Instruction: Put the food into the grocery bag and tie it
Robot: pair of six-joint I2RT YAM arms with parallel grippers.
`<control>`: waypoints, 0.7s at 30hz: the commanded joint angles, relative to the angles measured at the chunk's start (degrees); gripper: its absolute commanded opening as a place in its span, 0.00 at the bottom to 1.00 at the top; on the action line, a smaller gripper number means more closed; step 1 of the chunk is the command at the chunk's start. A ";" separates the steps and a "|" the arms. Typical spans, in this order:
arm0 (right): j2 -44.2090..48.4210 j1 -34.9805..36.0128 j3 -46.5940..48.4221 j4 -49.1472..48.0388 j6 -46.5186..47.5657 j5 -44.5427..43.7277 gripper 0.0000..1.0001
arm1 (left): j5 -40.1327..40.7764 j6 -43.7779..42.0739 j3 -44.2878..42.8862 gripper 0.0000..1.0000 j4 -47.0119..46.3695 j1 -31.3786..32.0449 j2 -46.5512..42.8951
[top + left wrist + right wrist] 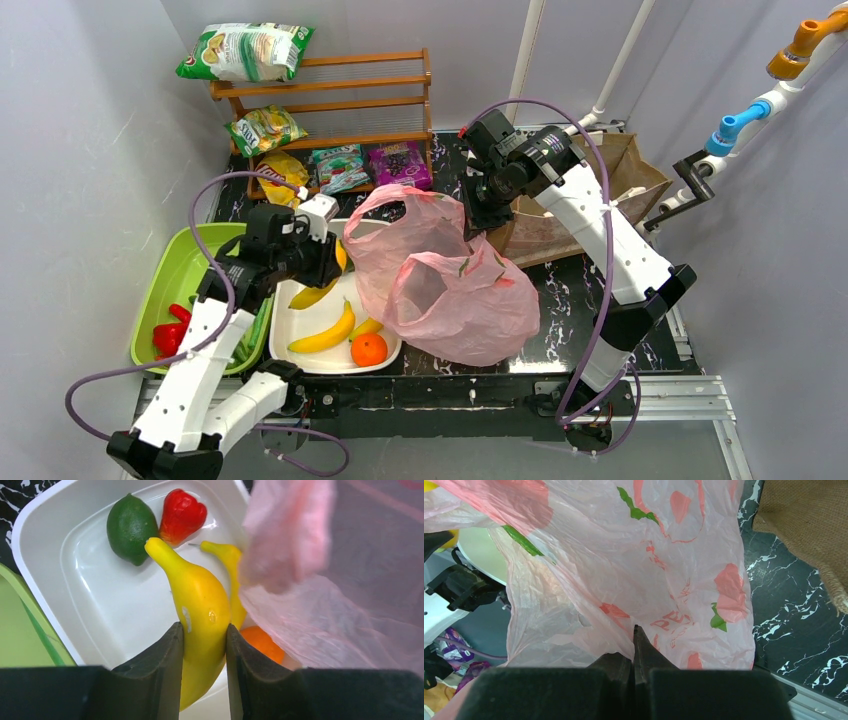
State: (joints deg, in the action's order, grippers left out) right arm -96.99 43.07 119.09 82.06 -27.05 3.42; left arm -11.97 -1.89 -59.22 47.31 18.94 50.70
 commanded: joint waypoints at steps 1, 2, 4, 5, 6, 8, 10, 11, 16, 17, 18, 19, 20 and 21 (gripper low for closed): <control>-0.12 -0.35 0.53 -1.95 -1.69 0.80 0.01 | -5.70 3.05 -5.18 0.00 6.81 0.00 -2.11; -0.13 -0.35 0.53 -1.98 -1.97 0.72 0.01 | -5.79 3.61 -6.20 0.00 7.73 -0.04 -2.36; -0.12 -0.35 0.43 -2.04 -2.34 0.62 0.01 | -5.69 3.71 -8.59 0.00 10.14 -0.03 -2.52; -0.13 -0.35 0.44 -2.08 -2.57 0.60 0.01 | -5.58 3.47 -9.70 0.00 11.25 0.00 -2.45; -0.13 -0.35 0.29 -2.14 -2.76 0.54 0.01 | -5.43 3.32 -11.04 0.00 12.23 -0.04 -2.38; -0.21 -0.35 0.42 -2.35 -3.11 0.70 0.01 | -5.65 2.73 -13.44 0.00 13.71 -0.04 -2.29; -0.45 -0.35 0.49 -2.55 -3.39 0.92 0.01 | -7.30 2.11 -16.16 0.00 14.69 0.03 -1.78; -0.52 -0.35 0.53 -2.60 -3.45 1.01 0.01 | -8.80 2.12 -17.43 0.00 14.64 -0.01 -1.67; -1.22 -0.35 0.99 -2.75 -3.79 1.57 0.01 | -17.09 3.46 -20.87 0.00 10.51 0.04 -1.23; -1.39 -0.35 1.19 -2.80 -3.86 1.66 0.01 | -18.26 4.35 -20.95 0.00 9.31 -0.01 -1.02; -1.48 -0.35 1.44 -2.80 -3.92 1.74 0.01 | -19.42 5.22 -20.87 0.00 8.16 0.01 -0.65; -1.64 -0.35 1.60 -2.80 -3.90 1.76 0.01 | -20.70 6.08 -20.88 0.00 7.04 0.04 -0.11; -1.77 -0.38 1.83 -2.82 -3.96 1.79 0.01 | -21.33 7.08 -20.75 0.00 5.87 -0.01 0.45; -1.90 -0.36 2.07 -2.79 -3.94 1.82 0.01 | -21.56 8.30 -20.69 0.00 4.67 -0.04 1.16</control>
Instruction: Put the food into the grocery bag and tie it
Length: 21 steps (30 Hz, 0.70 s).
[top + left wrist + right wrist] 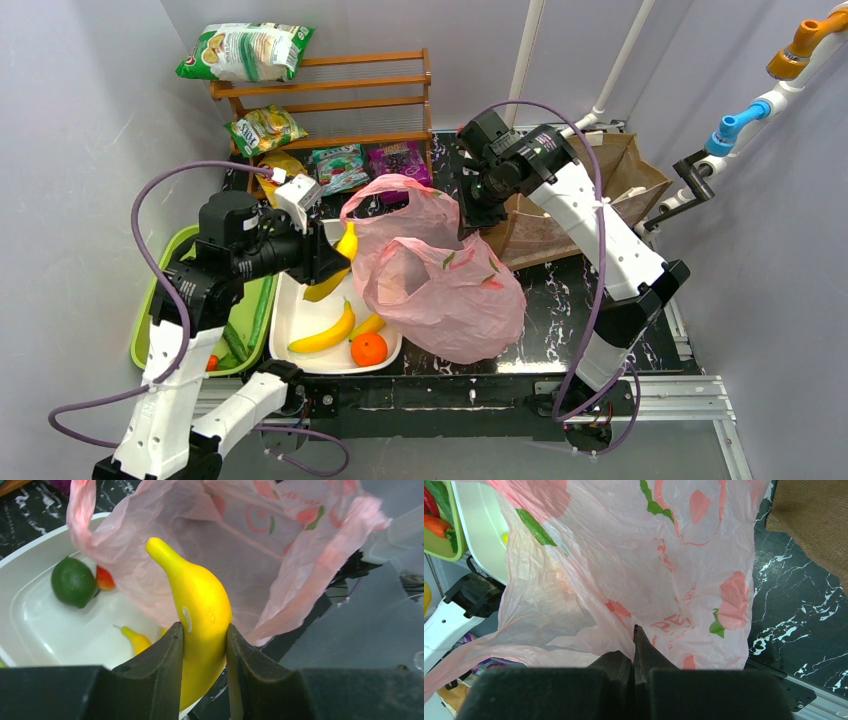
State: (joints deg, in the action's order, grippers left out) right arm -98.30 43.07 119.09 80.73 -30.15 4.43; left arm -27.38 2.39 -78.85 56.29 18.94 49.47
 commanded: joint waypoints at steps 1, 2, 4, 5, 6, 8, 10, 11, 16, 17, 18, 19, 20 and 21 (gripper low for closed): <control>-0.60 -0.35 2.27 -1.64 -0.89 0.84 0.01 | -6.34 5.04 -1.00 0.00 -5.83 -0.04 3.13; -0.52 -0.35 2.35 -1.87 -0.92 0.92 0.01 | -6.49 6.02 -1.04 0.00 -7.27 -0.03 3.78; -0.55 -0.35 2.39 -2.26 -0.86 1.06 0.01 | -6.94 7.55 -0.88 0.00 -11.06 -0.03 4.93; -0.50 -0.35 2.49 -2.39 -0.79 1.15 0.01 | -7.10 8.10 -0.84 0.00 -13.12 -0.03 5.63; -0.66 -0.35 2.59 -2.41 -0.83 1.24 0.01 | -7.34 8.56 -0.80 0.00 -15.01 -0.04 6.23; -0.80 -0.36 2.79 -2.32 -0.79 1.44 0.01 | -8.17 9.34 -0.99 0.00 -17.80 0.04 8.12; -1.00 -0.35 2.95 -2.26 -0.76 1.65 0.01 | -9.31 10.31 -1.41 0.00 -19.65 0.04 9.72; -1.09 -0.35 3.02 -2.22 -0.65 1.83 0.01 | -9.55 11.04 -1.35 0.00 -20.42 0.22 10.33; -1.04 -0.36 3.08 -2.51 -0.37 1.99 0.01 | -10.56 16.56 2.57 0.00 -28.02 0.91 10.59; -0.97 -0.35 3.10 -2.49 -0.41 1.92 0.01 | -10.67 17.85 3.75 0.00 -29.93 0.99 10.56; -0.89 -0.35 3.03 -2.50 -0.37 1.86 0.01 | -10.67 19.15 4.73 0.00 -31.96 1.03 10.57; -0.80 -0.35 2.93 -2.64 -0.36 1.82 0.01 | -10.68 20.36 5.69 0.00 -33.61 1.06 10.68; -0.71 -0.35 2.89 -2.74 -0.42 1.75 0.01 | -10.60 21.39 6.24 0.00 -34.85 1.06 11.09; -0.69 -0.35 2.88 -2.76 -0.39 1.73 0.01 | -10.59 22.34 6.53 0.00 -35.80 1.16 11.55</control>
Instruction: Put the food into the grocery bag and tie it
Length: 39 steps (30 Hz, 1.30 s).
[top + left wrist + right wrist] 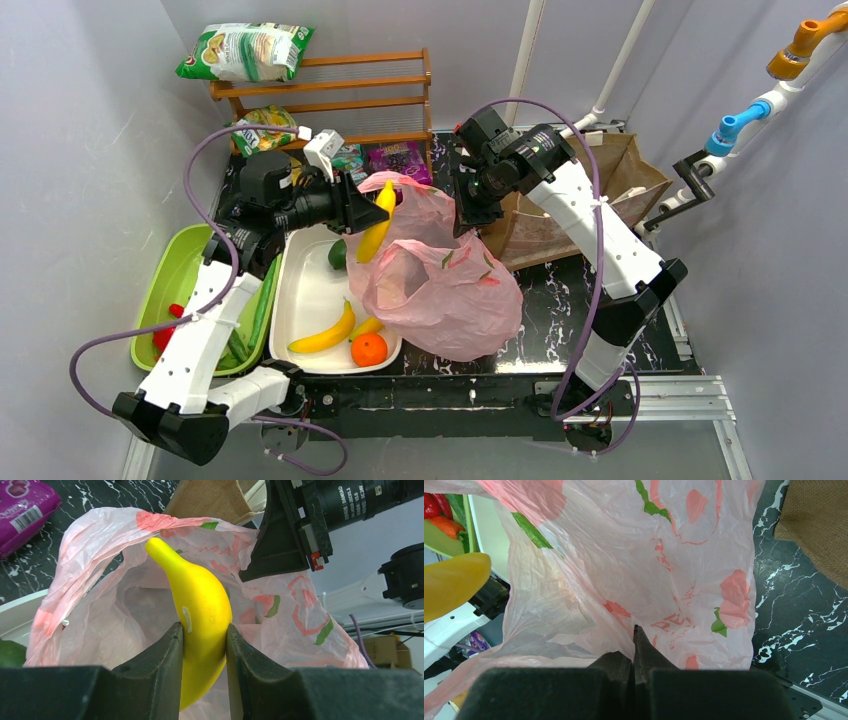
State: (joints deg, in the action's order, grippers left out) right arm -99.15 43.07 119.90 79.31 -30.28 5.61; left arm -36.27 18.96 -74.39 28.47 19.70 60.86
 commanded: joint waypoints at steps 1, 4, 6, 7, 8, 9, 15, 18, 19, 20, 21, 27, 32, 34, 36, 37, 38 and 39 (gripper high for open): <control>0.11 -0.35 2.15 -1.23 -0.19 0.55 0.01 | -1.84 6.47 2.20 0.00 -8.56 0.46 0.70; 0.03 -0.35 2.33 -1.05 -0.09 0.56 0.01 | -1.96 7.98 2.47 0.00 -10.07 0.98 2.06; -0.19 -0.35 2.72 -0.91 -0.10 0.55 0.01 | -2.06 10.01 3.62 0.00 -12.10 1.20 2.56; -0.29 -0.35 2.92 -0.79 -0.06 0.61 0.01 | -2.03 11.99 4.28 0.00 -13.47 1.21 2.92; -0.48 -0.40 3.03 -0.74 -0.04 0.59 0.01 | -2.15 13.77 5.12 0.00 -14.83 1.37 3.16; -0.59 -0.36 3.25 -0.69 0.00 0.61 0.01 | -2.39 15.44 5.76 0.00 -16.12 1.57 3.61; -0.95 -0.35 3.94 -0.40 0.30 0.39 0.01 | -2.62 18.17 8.05 0.02 -20.90 3.70 4.69; -1.17 -0.35 4.07 -0.42 0.36 0.29 0.01 | -2.42 19.51 9.82 0.21 -22.57 3.86 4.33; -1.21 -0.35 4.11 -0.45 0.44 0.28 0.01 | -2.59 20.00 10.37 0.26 -22.92 3.92 4.31; -1.26 -0.35 4.16 -0.41 0.52 0.26 0.01 | -2.76 20.55 10.84 0.29 -23.03 3.99 4.39; -1.28 -0.35 4.12 -0.50 0.57 0.20 0.01 | -3.07 21.10 11.16 0.34 -23.03 3.95 4.62; -1.05 -0.54 3.69 -0.78 0.81 0.02 0.01 | -4.10 22.67 11.19 0.98 -22.59 4.28 5.50; -0.05 -0.89 1.90 -1.40 0.96 -0.07 0.01 | 1.24 16.47 7.50 0.98 -14.89 4.47 4.22; 0.21 -1.19 1.25 -1.56 1.20 -0.20 0.01 | 9.13 12.89 7.08 0.98 -8.84 4.40 1.19; 0.43 -1.23 0.92 -1.56 1.36 -0.27 0.01 | 19.39 10.01 4.05 0.98 2.53 4.38 0.06; 0.49 -1.30 0.66 -1.65 1.36 -0.18 0.01 | 22.00 9.03 3.35 0.98 5.26 4.38 -0.15; 0.56 -1.33 0.49 -1.69 1.37 -0.18 0.01 | 24.15 8.36 3.43 0.98 7.15 4.42 -0.80; 0.62 -1.32 0.16 -1.86 1.38 -0.09 0.01 | 25.68 7.70 3.82 0.98 8.33 4.38 -1.64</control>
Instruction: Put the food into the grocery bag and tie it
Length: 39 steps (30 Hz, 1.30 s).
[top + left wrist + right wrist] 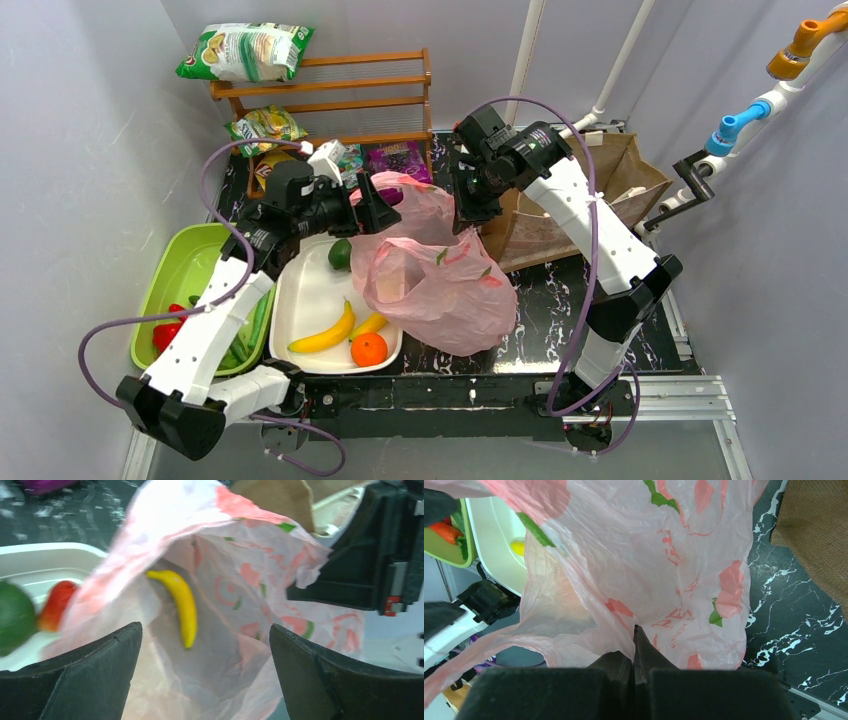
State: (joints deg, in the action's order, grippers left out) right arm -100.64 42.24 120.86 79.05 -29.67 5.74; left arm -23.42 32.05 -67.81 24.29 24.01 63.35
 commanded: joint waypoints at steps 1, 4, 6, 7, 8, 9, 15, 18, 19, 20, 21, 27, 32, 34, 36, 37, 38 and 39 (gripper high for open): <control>2.19 -0.55 -1.06 -1.67 0.80 -0.16 0.01 | 13.89 -6.08 -1.70 0.98 13.29 0.07 -5.48; 2.29 -0.64 -1.63 -1.81 0.85 -0.10 0.01 | 14.47 -6.49 0.15 0.98 17.53 0.07 -8.29; 2.41 -0.58 -1.84 -1.94 0.90 -0.11 0.01 | 13.93 -6.74 0.92 0.98 20.96 0.07 -9.49; 2.49 -0.62 -1.92 -2.08 0.88 -0.11 0.01 | 13.96 -6.62 1.40 0.98 22.40 0.06 -9.79; 2.60 -0.66 -2.00 -2.10 0.89 -0.11 0.01 | 14.18 -6.48 1.85 0.98 23.84 0.08 -10.51; 2.57 -0.67 -2.03 -2.18 0.87 -0.07 0.01 | 14.67 -6.25 2.51 0.98 25.04 0.07 -11.06; 2.29 -0.67 -2.24 -2.44 0.89 0.87 0.01 | 22.52 1.30 3.70 0.98 31.49 0.02 -14.03; 2.50 -0.67 -2.74 -2.62 0.78 1.41 0.01 | 22.49 0.01 2.48 0.98 33.94 0.00 -13.53; 2.67 -0.67 -3.07 -2.72 0.76 1.53 0.01 | 22.26 -0.88 2.15 0.98 34.04 0.04 -13.52; 2.87 -0.67 -3.54 -2.98 0.81 1.62 0.01 | 21.69 -1.61 2.22 0.98 34.19 0.04 -13.65; 3.23 -0.67 -4.12 -3.35 0.76 1.76 0.01 | 20.44 -2.38 2.80 0.98 33.77 0.05 -14.21; 4.39 -0.67 -6.60 -4.22 0.64 2.36 0.01 | 12.95 -6.91 4.14 0.98 38.99 0.07 -8.27; 4.50 -0.67 -7.16 -3.79 0.82 3.22 0.01 | 8.47 -7.83 6.68 0.98 37.24 0.07 -9.71; 4.17 -0.67 -6.96 -3.34 0.94 3.78 0.01 | 6.12 -8.03 7.47 0.98 36.30 0.07 -10.55; 3.97 -0.67 -7.03 -3.21 1.02 4.23 0.01 | 3.16 -8.43 8.78 0.98 35.30 0.12 -10.68; 3.93 -0.67 -7.08 -3.20 0.97 4.39 0.01 | 2.06 -8.56 9.66 0.98 34.82 0.21 -10.65; 3.87 -0.67 -7.12 -3.12 0.98 4.46 0.01 | 1.23 -8.66 10.22 0.98 34.36 0.23 -10.61; 3.87 -0.67 -7.18 -3.14 0.94 4.60 0.01 | 0.55 -8.96 10.60 0.98 33.84 0.29 -10.49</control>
State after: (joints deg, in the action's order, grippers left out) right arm -98.48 41.74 113.75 76.14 -29.56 8.71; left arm -16.58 24.82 -59.29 59.07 24.03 53.41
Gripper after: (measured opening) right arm 0.022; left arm 0.981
